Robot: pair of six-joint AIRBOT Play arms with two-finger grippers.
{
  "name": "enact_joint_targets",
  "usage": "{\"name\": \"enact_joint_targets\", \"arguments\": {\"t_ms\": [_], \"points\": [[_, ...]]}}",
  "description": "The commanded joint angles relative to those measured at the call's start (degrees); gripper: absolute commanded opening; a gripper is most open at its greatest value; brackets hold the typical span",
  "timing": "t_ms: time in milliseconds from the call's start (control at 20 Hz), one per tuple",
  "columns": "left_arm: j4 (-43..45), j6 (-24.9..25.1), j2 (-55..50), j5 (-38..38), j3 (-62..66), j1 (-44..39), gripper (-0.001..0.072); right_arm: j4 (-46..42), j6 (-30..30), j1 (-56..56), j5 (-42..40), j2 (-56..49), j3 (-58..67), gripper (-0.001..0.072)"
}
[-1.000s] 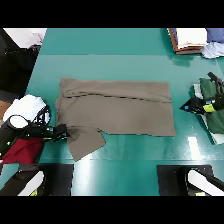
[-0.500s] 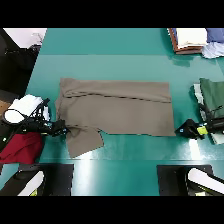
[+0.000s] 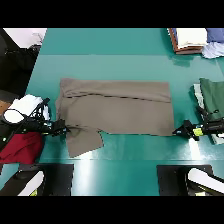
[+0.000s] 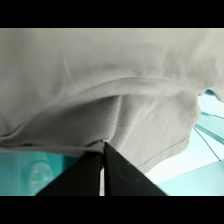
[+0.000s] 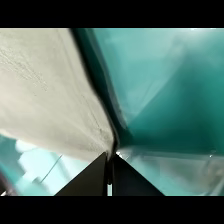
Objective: Fold the shirts.
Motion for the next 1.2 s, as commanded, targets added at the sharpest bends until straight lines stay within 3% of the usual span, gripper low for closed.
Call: {"name": "enact_joint_targets", "arguments": {"t_ms": [0,150,300,450,600,750,950,1150], "points": [[0.0,0.0,0.2,-0.8,0.2,0.0,0.0022,0.0,0.0,0.0,0.6,4.9,0.0,0.0017],[1.2,-0.8,3.0,-4.6,1.6,-3.3,0.0022,-4.2,0.5,-0.1,6.4,12.4,0.0,0.0016],[3.7,-7.4,12.4,-7.7,1.7,-8.9,0.0022,-12.2,4.1,-0.1,12.4,21.6,0.0,0.0017],[2.7,-12.5,21.3,-17.4,1.7,-10.9,0.0023,-19.8,6.8,-0.1,17.7,30.5,0.0,0.0016],[1.8,-13.9,25.2,-22.0,4.5,-10.9,0.0023,-20.3,9.2,0.0,19.2,35.2,0.4,0.0016],[4.6,-13.3,22.7,-14.9,9.2,-10.9,0.0024,-20.3,10.2,0.0,18.7,33.4,5.5,0.0016],[8.0,-7.3,9.3,-2.9,13.9,-10.9,0.0024,-17.2,10.2,0.2,15.7,23.7,14.5,0.0016],[8.0,-4.4,-4.5,7.6,19.1,-10.9,0.0025,-15.9,10.1,7.5,9.6,11.7,21.6,0.0016]]}}
